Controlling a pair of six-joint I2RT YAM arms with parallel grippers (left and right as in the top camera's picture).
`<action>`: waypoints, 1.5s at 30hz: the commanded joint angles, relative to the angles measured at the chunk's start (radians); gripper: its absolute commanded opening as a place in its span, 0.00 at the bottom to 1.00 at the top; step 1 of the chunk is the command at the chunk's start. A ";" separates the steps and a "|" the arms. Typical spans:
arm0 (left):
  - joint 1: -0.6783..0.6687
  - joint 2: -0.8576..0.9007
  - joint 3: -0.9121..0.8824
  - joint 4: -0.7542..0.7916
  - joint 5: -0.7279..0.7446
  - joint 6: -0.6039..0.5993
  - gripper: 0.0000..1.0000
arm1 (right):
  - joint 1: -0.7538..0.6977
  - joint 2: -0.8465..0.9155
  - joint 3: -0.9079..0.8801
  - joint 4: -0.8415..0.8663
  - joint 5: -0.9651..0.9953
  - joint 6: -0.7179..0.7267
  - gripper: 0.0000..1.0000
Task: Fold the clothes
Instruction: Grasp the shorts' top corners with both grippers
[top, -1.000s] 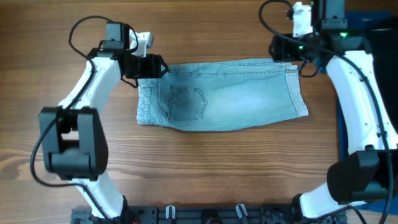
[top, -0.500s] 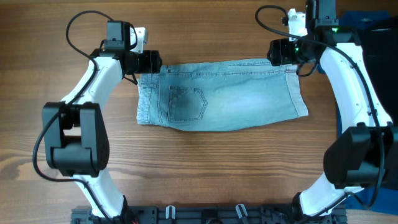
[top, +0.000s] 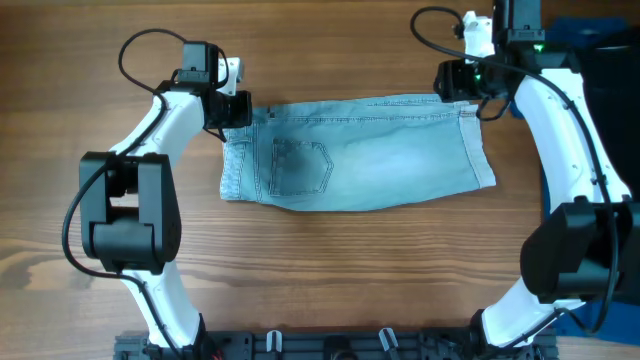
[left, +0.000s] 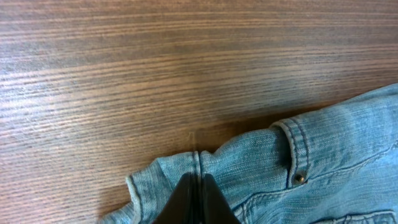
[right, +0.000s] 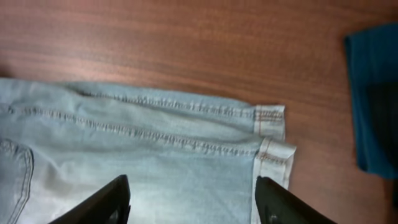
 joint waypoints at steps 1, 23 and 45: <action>-0.007 -0.005 0.015 -0.035 0.019 -0.040 0.04 | -0.030 0.026 0.000 0.031 -0.020 -0.003 0.64; -0.008 -0.370 0.015 -0.211 0.021 -0.116 0.04 | -0.108 0.241 -0.005 0.085 -0.059 0.000 0.70; -0.009 -0.370 0.015 -0.219 0.021 -0.119 0.04 | -0.109 0.382 -0.012 0.150 -0.026 0.028 0.63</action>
